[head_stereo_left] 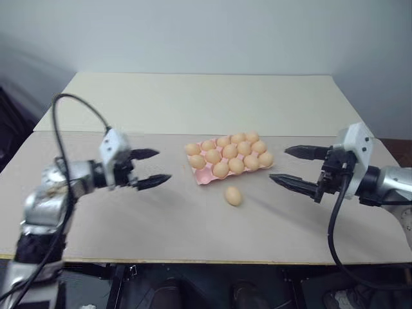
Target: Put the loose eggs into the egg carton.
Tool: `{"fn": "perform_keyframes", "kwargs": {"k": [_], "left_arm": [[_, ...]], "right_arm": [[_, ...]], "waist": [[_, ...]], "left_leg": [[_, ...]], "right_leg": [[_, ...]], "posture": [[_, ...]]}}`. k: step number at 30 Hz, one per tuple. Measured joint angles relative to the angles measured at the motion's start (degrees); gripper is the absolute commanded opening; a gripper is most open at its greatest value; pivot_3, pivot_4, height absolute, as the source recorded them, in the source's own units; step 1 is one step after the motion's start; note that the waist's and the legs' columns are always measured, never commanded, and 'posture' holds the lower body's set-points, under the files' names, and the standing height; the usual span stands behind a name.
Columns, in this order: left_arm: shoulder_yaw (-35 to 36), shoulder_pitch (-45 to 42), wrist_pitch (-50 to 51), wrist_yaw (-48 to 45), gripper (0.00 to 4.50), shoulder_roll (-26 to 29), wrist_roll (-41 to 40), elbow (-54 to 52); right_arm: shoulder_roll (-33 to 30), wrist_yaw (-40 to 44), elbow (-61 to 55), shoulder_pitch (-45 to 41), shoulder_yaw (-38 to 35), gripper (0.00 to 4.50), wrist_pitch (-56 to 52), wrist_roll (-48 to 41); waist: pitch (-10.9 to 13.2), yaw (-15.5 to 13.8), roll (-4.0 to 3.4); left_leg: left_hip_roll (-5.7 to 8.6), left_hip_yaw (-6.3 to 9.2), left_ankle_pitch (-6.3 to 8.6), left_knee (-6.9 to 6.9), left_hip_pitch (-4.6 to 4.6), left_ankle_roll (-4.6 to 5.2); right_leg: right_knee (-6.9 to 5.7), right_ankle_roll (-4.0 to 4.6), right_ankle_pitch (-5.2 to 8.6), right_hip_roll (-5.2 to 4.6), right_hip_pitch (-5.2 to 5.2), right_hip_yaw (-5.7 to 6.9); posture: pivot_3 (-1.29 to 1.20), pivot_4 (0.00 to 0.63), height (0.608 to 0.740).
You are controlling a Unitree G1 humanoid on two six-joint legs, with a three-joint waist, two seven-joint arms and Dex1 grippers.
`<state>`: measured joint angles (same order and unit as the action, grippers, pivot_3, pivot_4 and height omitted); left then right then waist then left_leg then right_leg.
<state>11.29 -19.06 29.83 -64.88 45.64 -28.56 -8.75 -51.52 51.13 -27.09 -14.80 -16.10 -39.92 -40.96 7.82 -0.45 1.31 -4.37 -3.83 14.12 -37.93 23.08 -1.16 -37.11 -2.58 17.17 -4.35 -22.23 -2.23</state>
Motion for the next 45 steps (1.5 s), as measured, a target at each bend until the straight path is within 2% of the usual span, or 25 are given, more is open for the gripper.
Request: {"fn": "perform_keyframes", "kwargs": {"k": [3,6,11,14,18,22,25,30,37,42,45], "left_arm": [[6.57,7.74,0.85,-2.40,4.43,2.51,-4.50,-3.87],[9.53,13.08,1.78,-2.73,4.43,2.63,-6.85,-5.81],[8.58,10.73,2.94,0.78,4.43,1.09,-8.94,-8.71],[3.32,6.89,3.49,3.61,4.43,-1.54,-9.02,-11.02],[-7.41,0.35,4.45,8.40,4.43,-7.34,-6.58,-13.12],[-22.66,-7.64,3.94,13.28,4.43,-15.04,3.01,-10.67],[-30.37,-12.58,3.71,15.70,4.43,-19.04,9.58,-5.97],[-36.28,-18.15,3.26,18.87,4.43,-25.20,15.96,0.17],[-42.81,-19.57,1.05,19.14,4.43,-26.35,24.34,6.88],[-43.72,-21.19,1.14,19.53,4.43,-28.84,27.15,9.97],[-43.73,-22.14,1.25,19.17,3.87,-29.62,28.27,11.12]], "right_arm": [[-0.51,2.33,1.10,0.37,0.25,4.50,1.35,0.46],[-0.93,3.44,1.85,0.67,0.25,4.50,1.83,1.23],[-0.99,3.64,1.92,0.53,0.25,4.50,1.94,1.60],[-1.23,3.52,2.09,0.33,0.16,4.50,1.94,1.88],[-1.93,3.59,2.83,0.42,-0.03,4.50,1.94,2.17],[-2.78,3.72,2.99,1.75,-0.89,4.50,1.98,2.52],[-3.06,3.59,2.87,2.45,-1.76,4.50,1.97,2.51],[-3.05,2.54,1.53,3.59,-2.91,4.50,1.97,2.36],[-3.04,0.79,-0.38,4.88,-4.87,4.50,1.91,1.46],[-2.95,-0.25,-1.32,5.12,-4.95,4.50,1.68,1.28],[-2.94,-0.86,-1.94,5.20,-5.02,4.50,1.25,0.76]], "waist": [[0.00,-0.16,0.00],[0.00,-0.26,0.00],[0.00,-0.38,0.00],[0.00,-0.30,0.00],[-0.01,-0.43,0.01],[-0.02,-0.73,0.02],[-0.02,-0.41,0.02],[-0.02,-0.36,0.02],[-0.03,-0.40,0.01],[-0.03,-0.42,0.02],[-0.03,-0.45,0.02]], "left_leg": [[-0.01,-0.02,0.03,0.01,0.02,0.04],[-0.01,-0.02,0.03,0.01,0.02,0.04],[0.02,-0.01,0.03,0.01,-0.06,0.04],[0.02,0.00,0.03,0.01,0.01,0.04],[0.06,0.00,0.03,-0.01,0.06,0.04],[0.12,0.01,0.03,-0.06,0.02,0.05],[0.12,0.04,0.03,-0.05,0.02,0.05],[0.13,0.05,0.03,-0.07,0.04,0.05],[0.13,0.05,0.02,-0.07,0.02,0.05],[0.14,0.07,0.02,-0.07,0.08,0.05],[0.14,0.07,0.02,-0.07,0.07,0.05]], "right_leg": [[0.01,0.00,0.00,0.01,-0.03,-0.04],[0.01,0.00,0.00,0.01,-0.04,-0.02],[0.00,0.00,0.00,0.00,0.06,-0.03],[0.00,0.00,0.00,0.02,0.02,-0.05],[0.00,-0.01,-0.01,0.00,0.02,-0.05],[0.01,-0.02,-0.02,0.00,0.05,-0.12],[0.00,-0.02,-0.02,0.04,0.03,-0.12],[0.01,-0.03,-0.02,0.02,0.03,-0.12],[0.00,-0.03,-0.02,0.02,0.04,-0.12],[0.03,-0.03,-0.01,0.01,0.04,-0.10],[0.02,-0.03,-0.01,0.01,0.04,-0.10]], "posture": [[0.00,0.150,0.740],[0.00,0.150,0.740],[0.00,0.150,0.740],[0.00,0.150,0.740],[0.00,0.150,0.740],[0.00,0.150,0.740],[0.00,0.150,0.740],[0.00,0.150,0.740],[0.00,0.150,0.740],[0.00,0.150,0.740],[0.00,0.150,0.740]]}}
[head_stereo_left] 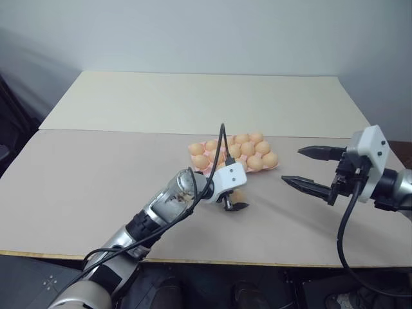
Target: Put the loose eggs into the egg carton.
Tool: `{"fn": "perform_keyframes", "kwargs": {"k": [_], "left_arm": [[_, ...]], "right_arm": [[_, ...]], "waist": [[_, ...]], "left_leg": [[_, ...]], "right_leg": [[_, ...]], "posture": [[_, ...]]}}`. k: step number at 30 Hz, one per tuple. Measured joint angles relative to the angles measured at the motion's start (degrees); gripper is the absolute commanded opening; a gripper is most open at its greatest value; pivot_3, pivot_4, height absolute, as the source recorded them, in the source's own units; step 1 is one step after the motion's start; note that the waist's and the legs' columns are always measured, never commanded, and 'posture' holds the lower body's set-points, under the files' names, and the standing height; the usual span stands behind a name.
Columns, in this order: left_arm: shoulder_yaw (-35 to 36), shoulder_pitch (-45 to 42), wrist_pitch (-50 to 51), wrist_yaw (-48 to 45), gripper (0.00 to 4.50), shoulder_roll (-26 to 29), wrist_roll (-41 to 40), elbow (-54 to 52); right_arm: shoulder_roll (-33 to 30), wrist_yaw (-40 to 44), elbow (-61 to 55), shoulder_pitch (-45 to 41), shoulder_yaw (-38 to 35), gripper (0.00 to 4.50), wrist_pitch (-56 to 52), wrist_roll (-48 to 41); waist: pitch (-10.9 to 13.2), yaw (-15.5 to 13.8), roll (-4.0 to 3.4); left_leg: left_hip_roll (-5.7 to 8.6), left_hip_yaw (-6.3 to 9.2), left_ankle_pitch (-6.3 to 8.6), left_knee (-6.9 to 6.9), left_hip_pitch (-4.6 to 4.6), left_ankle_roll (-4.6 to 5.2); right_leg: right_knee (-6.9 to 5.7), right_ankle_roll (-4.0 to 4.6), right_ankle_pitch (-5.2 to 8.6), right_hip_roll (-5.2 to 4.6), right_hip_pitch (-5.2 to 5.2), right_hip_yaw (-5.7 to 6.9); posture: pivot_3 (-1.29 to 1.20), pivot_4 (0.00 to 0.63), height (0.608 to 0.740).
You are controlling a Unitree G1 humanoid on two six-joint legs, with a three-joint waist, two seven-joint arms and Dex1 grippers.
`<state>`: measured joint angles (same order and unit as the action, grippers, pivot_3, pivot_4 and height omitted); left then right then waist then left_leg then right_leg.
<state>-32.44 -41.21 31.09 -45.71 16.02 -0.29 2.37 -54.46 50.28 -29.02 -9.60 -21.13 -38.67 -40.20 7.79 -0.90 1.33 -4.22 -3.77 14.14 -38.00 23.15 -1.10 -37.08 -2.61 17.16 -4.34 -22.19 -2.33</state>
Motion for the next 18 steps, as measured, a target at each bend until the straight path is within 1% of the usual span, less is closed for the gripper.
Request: {"fn": "perform_keyframes", "kwargs": {"k": [5,6,8,10,18], "left_arm": [[0.02,-0.30,0.46,-1.22,2.33,-0.42,0.50,0.99],[0.02,-0.30,0.55,-1.38,2.08,-0.46,0.48,0.95],[0.10,-0.30,1.12,-1.69,1.72,-0.46,0.43,0.88],[0.41,-0.28,1.63,-1.95,1.51,-0.46,0.31,0.86],[2.49,0.27,1.82,-2.27,1.51,-0.56,-0.07,0.86]], "right_arm": [[0.00,-1.01,-0.33,-0.06,-0.19,4.50,-0.75,-1.55],[0.00,-1.29,-0.33,-0.28,-0.19,4.50,-0.78,-1.59],[0.00,-2.07,-0.30,-0.92,-0.19,4.50,-0.84,-1.63],[0.05,-2.64,-0.25,-1.49,-0.19,4.50,-0.98,-1.76],[0.18,-3.03,0.30,-2.22,-0.03,4.50,-1.02,-1.70]], "waist": [[0.00,0.11,0.00],[0.00,0.10,0.00],[0.00,0.09,0.00],[0.00,0.08,0.00],[0.00,0.06,0.00]], "left_leg": [[0.00,0.00,0.00,0.00,-0.03,0.00],[0.00,0.00,0.00,0.00,-0.03,0.00],[0.00,0.00,0.00,0.00,-0.02,0.00],[0.00,0.01,0.00,0.00,-0.02,0.00],[0.00,0.01,0.00,0.00,-0.02,0.00]], "right_leg": [[-0.03,0.00,0.00,0.01,0.00,-0.01],[-0.02,0.00,0.00,0.00,0.00,-0.01],[-0.02,0.00,0.00,0.00,0.00,-0.01],[-0.02,0.00,0.00,0.00,0.00,0.00],[-0.02,0.00,0.00,0.00,0.00,0.00]], "posture": [[0.00,0.150,0.740],[0.00,0.150,0.740],[0.00,0.150,0.740],[0.00,0.150,0.740],[0.00,0.150,0.740]]}}
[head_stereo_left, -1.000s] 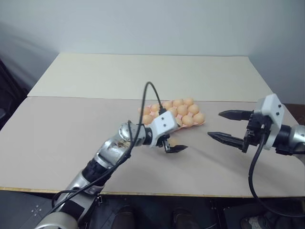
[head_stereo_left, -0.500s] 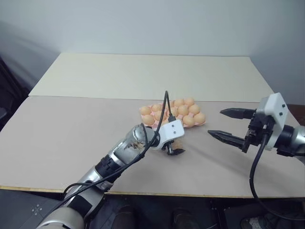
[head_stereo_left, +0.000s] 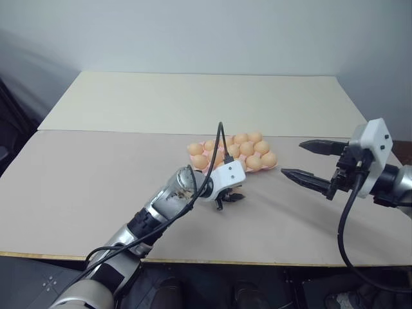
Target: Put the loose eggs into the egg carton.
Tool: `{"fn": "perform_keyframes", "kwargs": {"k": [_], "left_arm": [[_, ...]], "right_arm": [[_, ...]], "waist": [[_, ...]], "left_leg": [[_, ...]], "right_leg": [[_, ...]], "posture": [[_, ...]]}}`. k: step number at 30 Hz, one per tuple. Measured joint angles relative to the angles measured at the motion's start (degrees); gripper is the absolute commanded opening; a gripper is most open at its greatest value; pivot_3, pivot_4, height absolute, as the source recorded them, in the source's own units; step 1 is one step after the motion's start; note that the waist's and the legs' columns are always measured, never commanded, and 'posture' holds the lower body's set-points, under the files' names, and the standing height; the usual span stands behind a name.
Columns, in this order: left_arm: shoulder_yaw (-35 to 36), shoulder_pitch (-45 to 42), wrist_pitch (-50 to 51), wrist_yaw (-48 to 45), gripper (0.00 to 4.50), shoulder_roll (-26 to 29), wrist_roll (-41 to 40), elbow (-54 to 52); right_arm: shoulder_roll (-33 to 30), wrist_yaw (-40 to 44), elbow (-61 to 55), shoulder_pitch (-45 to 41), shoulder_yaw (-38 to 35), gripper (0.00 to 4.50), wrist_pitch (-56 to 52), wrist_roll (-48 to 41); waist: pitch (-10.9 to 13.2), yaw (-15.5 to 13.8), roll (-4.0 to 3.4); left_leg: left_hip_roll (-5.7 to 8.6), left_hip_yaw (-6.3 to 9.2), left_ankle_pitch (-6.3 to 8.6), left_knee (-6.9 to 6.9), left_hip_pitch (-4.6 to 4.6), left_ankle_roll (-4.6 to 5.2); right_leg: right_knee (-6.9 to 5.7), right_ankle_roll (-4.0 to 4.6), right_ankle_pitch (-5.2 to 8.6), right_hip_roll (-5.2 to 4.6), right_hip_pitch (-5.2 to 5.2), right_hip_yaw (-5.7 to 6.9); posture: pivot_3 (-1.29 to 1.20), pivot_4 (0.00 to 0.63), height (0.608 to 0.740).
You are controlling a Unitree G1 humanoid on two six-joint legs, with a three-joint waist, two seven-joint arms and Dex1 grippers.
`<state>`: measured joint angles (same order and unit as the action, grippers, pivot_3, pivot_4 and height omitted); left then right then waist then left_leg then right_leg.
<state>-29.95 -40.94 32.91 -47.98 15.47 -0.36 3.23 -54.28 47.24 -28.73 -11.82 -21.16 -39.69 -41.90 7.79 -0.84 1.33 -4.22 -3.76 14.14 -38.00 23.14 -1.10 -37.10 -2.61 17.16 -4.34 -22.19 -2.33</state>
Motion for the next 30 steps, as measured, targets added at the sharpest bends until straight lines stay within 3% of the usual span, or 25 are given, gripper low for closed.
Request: {"fn": "perform_keyframes", "kwargs": {"k": [9,19,27,28,30], "left_arm": [[9.82,-4.59,3.86,-0.35,1.51,-0.37,-5.55,-0.13],[14.32,-1.96,6.17,-1.87,1.51,9.80,-6.76,-2.85],[13.92,-0.27,4.53,-0.04,1.51,7.33,-6.35,-0.83],[13.84,-0.28,4.34,0.20,2.15,7.21,-6.30,-0.34],[13.76,-0.28,4.08,0.27,2.65,7.19,-6.24,0.05]], "right_arm": [[0.43,-0.03,0.05,-0.15,0.17,4.50,0.00,0.03],[1.05,-0.19,-0.10,0.03,0.20,4.50,0.00,0.04],[1.18,-0.44,-0.18,0.01,0.20,4.50,-0.02,0.01],[1.18,-0.59,-0.26,0.01,0.20,4.50,-0.05,0.00],[1.18,-0.89,-0.39,0.01,0.20,4.50,-0.16,-0.01]], "waist": [[0.00,0.02,0.00],[-0.01,0.02,-0.02],[-0.01,-0.49,-0.01],[-0.01,-0.45,-0.02],[-0.01,-0.20,-0.01]], "left_leg": [[0.00,0.01,0.00,-0.01,0.01,0.00],[0.00,0.01,-0.01,0.00,0.02,-0.02],[0.00,0.02,0.00,-0.06,0.05,-0.01],[0.00,0.02,0.00,-0.06,0.04,-0.01],[0.00,0.02,0.00,-0.06,0.04,-0.01]], "right_leg": [[0.00,0.00,0.00,0.00,0.00,0.01],[-0.03,0.00,0.00,-0.02,0.00,0.03],[-0.01,0.00,0.00,-0.01,0.00,0.05],[-0.02,0.00,0.00,-0.01,-0.01,0.05],[-0.02,0.00,0.00,-0.01,-0.01,0.04]], "posture": [[0.00,0.150,0.740],[0.00,0.150,0.740],[0.00,0.150,0.740],[0.00,0.150,0.740],[0.00,0.150,0.740]]}}
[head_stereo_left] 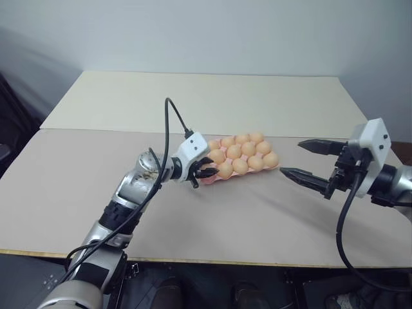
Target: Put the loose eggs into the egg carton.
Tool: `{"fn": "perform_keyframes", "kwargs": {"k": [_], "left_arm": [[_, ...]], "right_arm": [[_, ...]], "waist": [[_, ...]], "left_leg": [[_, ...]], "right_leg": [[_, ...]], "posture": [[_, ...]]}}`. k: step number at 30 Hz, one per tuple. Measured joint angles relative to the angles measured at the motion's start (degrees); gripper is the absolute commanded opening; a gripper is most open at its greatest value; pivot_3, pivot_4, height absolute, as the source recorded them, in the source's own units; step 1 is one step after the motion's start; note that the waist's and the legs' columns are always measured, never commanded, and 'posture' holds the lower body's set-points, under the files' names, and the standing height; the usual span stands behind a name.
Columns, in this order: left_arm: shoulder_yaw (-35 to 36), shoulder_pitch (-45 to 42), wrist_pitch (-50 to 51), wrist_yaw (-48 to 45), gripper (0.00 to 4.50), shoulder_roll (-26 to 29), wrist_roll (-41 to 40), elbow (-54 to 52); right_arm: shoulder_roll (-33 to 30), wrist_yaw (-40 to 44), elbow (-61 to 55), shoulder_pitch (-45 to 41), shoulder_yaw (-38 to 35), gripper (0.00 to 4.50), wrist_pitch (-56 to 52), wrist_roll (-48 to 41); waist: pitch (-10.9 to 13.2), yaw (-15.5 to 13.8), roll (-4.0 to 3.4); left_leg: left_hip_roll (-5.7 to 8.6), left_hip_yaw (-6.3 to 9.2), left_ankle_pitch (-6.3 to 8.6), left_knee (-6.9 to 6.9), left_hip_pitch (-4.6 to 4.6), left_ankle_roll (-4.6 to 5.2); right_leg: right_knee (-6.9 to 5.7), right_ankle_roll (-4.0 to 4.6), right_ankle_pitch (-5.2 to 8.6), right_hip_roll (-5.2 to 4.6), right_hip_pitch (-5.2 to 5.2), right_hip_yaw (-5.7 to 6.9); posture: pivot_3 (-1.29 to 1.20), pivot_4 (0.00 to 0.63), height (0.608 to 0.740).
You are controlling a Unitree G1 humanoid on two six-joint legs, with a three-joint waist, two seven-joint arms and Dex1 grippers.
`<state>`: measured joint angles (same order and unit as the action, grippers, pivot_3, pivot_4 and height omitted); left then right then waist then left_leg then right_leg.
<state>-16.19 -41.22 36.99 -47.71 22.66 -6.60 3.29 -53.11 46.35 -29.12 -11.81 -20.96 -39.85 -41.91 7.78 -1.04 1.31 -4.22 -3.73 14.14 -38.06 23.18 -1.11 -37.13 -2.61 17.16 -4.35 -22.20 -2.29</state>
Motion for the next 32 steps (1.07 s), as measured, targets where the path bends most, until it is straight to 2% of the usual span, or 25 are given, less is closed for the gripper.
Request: {"fn": "perform_keyframes", "kwargs": {"k": [5,6,12,15,18,21,23,27,32], "left_arm": [[0.01,0.01,-0.45,-0.14,4.28,0.22,-0.29,-0.27],[0.21,0.02,-0.31,-0.12,4.49,0.39,-0.42,-0.53],[6.81,-0.10,3.72,-0.74,4.49,5.55,-4.17,-6.76],[13.95,1.84,4.77,-3.32,4.49,11.92,-8.49,-11.19],[22.02,9.51,2.84,-6.90,4.49,17.93,-12.45,-13.89],[29.14,18.39,0.03,-9.96,4.49,21.16,-15.33,-14.24],[34.12,24.06,-1.60,-12.01,4.49,22.64,-17.83,-15.06],[39.42,31.37,-2.01,-14.41,4.49,24.64,-21.46,-17.72],[41.58,35.83,-0.91,-14.04,4.49,24.61,-26.13,-21.29]], "right_arm": [[0.00,-0.30,-0.07,-0.04,0.00,4.50,-0.22,-0.03],[0.00,-0.32,-0.07,-0.09,0.00,4.50,-0.23,-0.04],[0.21,-0.33,-0.21,-0.32,0.06,4.50,-0.27,-0.49],[0.21,-0.12,-0.09,-0.52,0.32,4.50,-0.26,-0.92],[0.20,0.83,0.52,-0.86,0.75,4.50,-0.20,-0.98],[0.20,1.92,1.76,-1.47,1.67,4.50,0.31,-0.84],[0.20,2.85,3.16,-2.00,2.42,4.50,0.81,-0.35],[0.22,4.45,4.82,-2.84,3.33,4.50,2.14,0.63],[0.23,5.84,6.27,-2.88,4.29,4.50,2.79,1.49]], "waist": [[0.00,0.09,0.00],[0.00,0.12,0.00],[0.00,0.44,0.00],[-0.01,0.69,-0.02],[-0.02,0.87,-0.03],[-0.01,0.75,-0.03],[-0.01,0.62,-0.03],[-0.01,0.22,-0.03],[-0.01,0.32,-0.03]], "left_leg": [[0.00,0.00,0.00,0.00,0.00,0.00],[0.00,0.00,0.00,0.00,0.00,0.00],[-0.02,0.01,0.00,0.01,-0.01,0.00],[-0.05,-0.01,0.00,0.05,-0.03,0.00],[-0.08,-0.03,0.00,0.09,-0.06,-0.01],[-0.09,-0.04,0.00,0.08,-0.06,-0.01],[-0.09,-0.04,0.00,0.08,-0.05,-0.01],[-0.09,-0.05,0.00,0.08,-0.03,-0.01],[-0.10,-0.05,0.00,0.08,-0.05,-0.01]], "right_leg": [[0.00,0.00,0.00,-0.01,0.00,0.00],[0.00,0.00,0.00,-0.01,0.00,0.00],[-0.02,0.00,0.00,0.01,-0.02,-0.01],[-0.02,0.00,0.00,0.02,-0.03,-0.01],[-0.02,0.00,0.00,0.01,-0.03,-0.02],[0.00,0.00,0.00,0.01,-0.03,0.00],[0.01,0.00,0.00,0.00,-0.03,0.01],[0.04,0.00,0.00,-0.02,-0.02,0.03],[0.01,0.01,0.00,0.00,-0.03,0.01]], "posture": [[0.00,0.150,0.740],[0.00,0.150,0.740],[0.00,0.150,0.740],[0.00,0.150,0.740],[0.00,0.150,0.740],[0.00,0.150,0.740],[0.00,0.150,0.740],[0.00,0.150,0.740],[0.00,0.150,0.740]]}}
